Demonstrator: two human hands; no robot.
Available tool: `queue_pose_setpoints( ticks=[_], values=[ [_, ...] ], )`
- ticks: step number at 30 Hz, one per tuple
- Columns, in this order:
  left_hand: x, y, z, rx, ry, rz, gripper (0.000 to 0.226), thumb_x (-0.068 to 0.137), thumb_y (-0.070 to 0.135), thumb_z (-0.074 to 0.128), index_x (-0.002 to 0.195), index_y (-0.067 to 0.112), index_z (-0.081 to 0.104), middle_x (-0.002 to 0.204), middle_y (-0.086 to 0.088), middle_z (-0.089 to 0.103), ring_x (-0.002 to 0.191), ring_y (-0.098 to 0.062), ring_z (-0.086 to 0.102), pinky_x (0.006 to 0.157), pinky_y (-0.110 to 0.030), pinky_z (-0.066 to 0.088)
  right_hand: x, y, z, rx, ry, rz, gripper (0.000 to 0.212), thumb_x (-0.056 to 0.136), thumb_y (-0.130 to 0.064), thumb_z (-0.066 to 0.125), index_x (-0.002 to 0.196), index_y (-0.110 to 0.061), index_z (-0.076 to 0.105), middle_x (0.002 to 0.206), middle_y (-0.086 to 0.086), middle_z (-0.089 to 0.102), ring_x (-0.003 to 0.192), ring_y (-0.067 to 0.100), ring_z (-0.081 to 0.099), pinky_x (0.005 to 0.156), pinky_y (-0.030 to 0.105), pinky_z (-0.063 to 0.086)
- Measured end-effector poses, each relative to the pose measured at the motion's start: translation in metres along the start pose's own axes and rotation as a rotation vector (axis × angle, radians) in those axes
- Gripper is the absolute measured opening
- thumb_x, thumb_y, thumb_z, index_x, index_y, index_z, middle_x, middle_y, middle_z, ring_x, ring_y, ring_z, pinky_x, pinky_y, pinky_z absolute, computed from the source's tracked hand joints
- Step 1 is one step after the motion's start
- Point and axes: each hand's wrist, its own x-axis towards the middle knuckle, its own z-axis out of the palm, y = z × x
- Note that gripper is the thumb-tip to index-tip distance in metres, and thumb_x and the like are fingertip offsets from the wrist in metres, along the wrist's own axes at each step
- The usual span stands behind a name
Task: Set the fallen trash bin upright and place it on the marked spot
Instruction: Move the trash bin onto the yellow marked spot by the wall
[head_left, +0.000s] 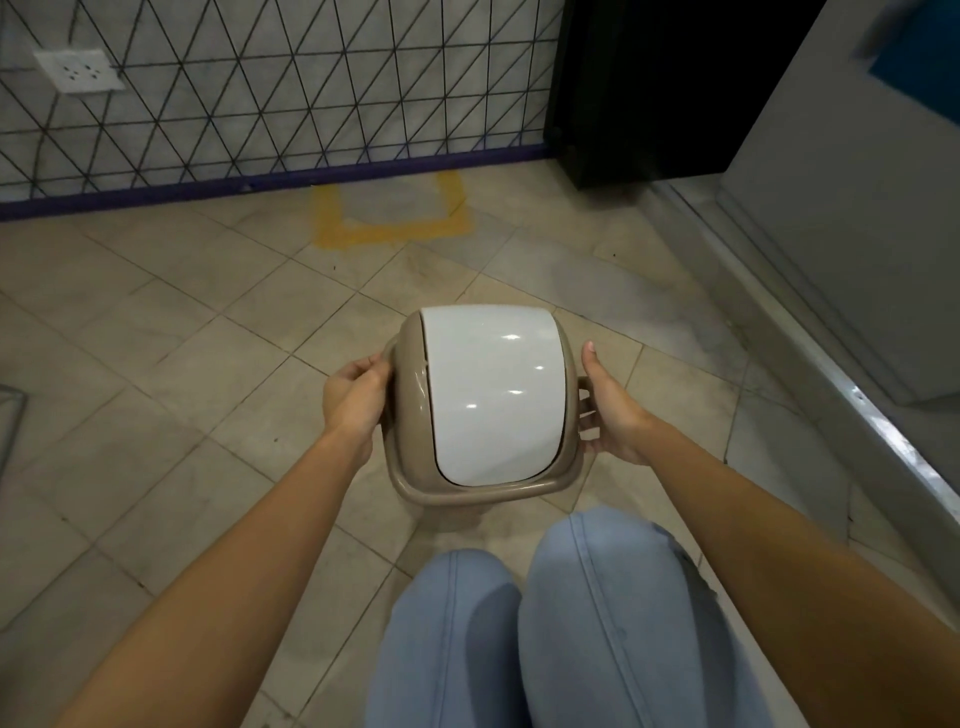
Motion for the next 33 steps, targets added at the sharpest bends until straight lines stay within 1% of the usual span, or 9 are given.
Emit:
queue_pose_setpoints(
  ticks=[6,11,14,16,19,22,26,30,33],
  values=[
    [0.001,-0.008,-0.003,0.032,0.01,-0.043,0.031,0.086,0.025,0.063,0.112,0.007,0.066,0.097,-0.012,0.069,0.084,-0.022,0.061,0.085,-0.039,0.053,-0.009,-0.006,0.0,-0.032,-0.019,-0.065,0.07,0.085,-0.073,0.016,0.132,-0.032,0.046,0.097,0.005,0.058,0.087,0.02,0.056,0.077,0.037,0.047],
    [-0.002,-0.012,-0.007,0.065,-0.007,-0.037,0.032,0.089,0.013,0.057,0.12,0.006,0.062,0.106,-0.016,0.068,0.085,-0.021,0.059,0.086,-0.039,0.051,-0.015,-0.005,0.0,-0.097,-0.063,-0.12,0.064,0.081,-0.076,0.018,0.121,-0.037,0.048,0.096,0.0,0.056,0.087,0.015,0.055,0.074,0.033,0.044],
    [-0.002,-0.012,-0.009,0.098,-0.017,-0.036,0.037,0.087,0.013,0.056,0.124,0.008,0.059,0.114,-0.015,0.068,0.095,-0.027,0.063,0.096,-0.044,0.05,-0.017,-0.003,-0.002,-0.159,-0.091,-0.15,0.083,0.069,-0.082,0.029,0.132,-0.03,0.043,0.106,-0.002,0.057,0.095,0.017,0.055,0.082,0.035,0.044],
    [-0.003,-0.013,-0.012,0.148,-0.042,-0.022,0.043,0.085,0.013,0.056,0.128,0.012,0.056,0.107,-0.011,0.07,0.101,-0.03,0.065,0.096,-0.047,0.05,-0.018,-0.002,-0.003,-0.214,-0.117,-0.169,0.096,0.06,-0.08,0.044,0.139,-0.026,0.036,0.122,0.0,0.054,0.105,0.019,0.054,0.087,0.036,0.044],
    [-0.007,-0.015,-0.022,0.179,-0.169,0.02,0.05,0.084,0.005,0.051,0.133,0.018,0.049,0.097,-0.004,0.067,0.085,-0.02,0.063,0.073,-0.036,0.054,-0.017,0.0,-0.006,-0.333,-0.165,-0.212,0.11,0.053,-0.061,0.073,0.144,-0.024,0.025,0.126,-0.001,0.049,0.11,0.018,0.054,0.085,0.032,0.049],
    [-0.011,-0.017,-0.034,0.216,-0.337,0.032,0.069,0.071,-0.002,0.051,0.136,0.021,0.045,0.108,-0.006,0.061,0.094,-0.021,0.061,0.072,-0.031,0.05,-0.012,0.006,-0.008,-0.531,-0.162,-0.268,0.12,0.052,-0.035,0.089,0.147,-0.022,0.017,0.143,0.003,0.037,0.127,0.024,0.043,0.104,0.043,0.043],
    [-0.018,-0.02,-0.046,0.341,-0.543,0.08,0.088,0.07,-0.007,0.059,0.147,0.024,0.029,0.127,-0.003,0.051,0.105,-0.017,0.056,0.079,-0.027,0.049,-0.009,0.014,-0.001,-0.62,-0.162,-0.318,0.133,0.041,-0.027,0.093,0.146,-0.03,0.011,0.15,0.003,0.027,0.138,0.025,0.027,0.113,0.05,0.03],
    [-0.027,-0.018,-0.053,0.43,-0.66,0.119,0.111,0.057,0.006,0.072,0.15,0.028,0.016,0.138,0.003,0.043,0.117,-0.015,0.048,0.085,-0.023,0.047,-0.008,0.014,0.003,-0.643,-0.152,-0.337,0.137,0.035,-0.031,0.092,0.146,-0.029,0.012,0.149,0.005,0.03,0.137,0.027,0.029,0.112,0.052,0.03],
    [-0.033,-0.019,-0.049,0.47,-0.693,0.165,0.123,0.056,-0.001,0.085,0.151,0.025,0.011,0.141,0.007,0.038,0.122,-0.012,0.044,0.091,-0.022,0.043,-0.007,0.014,0.004,-0.641,-0.14,-0.332,0.134,0.037,-0.027,0.093,0.146,-0.028,0.014,0.147,0.005,0.032,0.136,0.027,0.031,0.112,0.052,0.031]
  ],
)
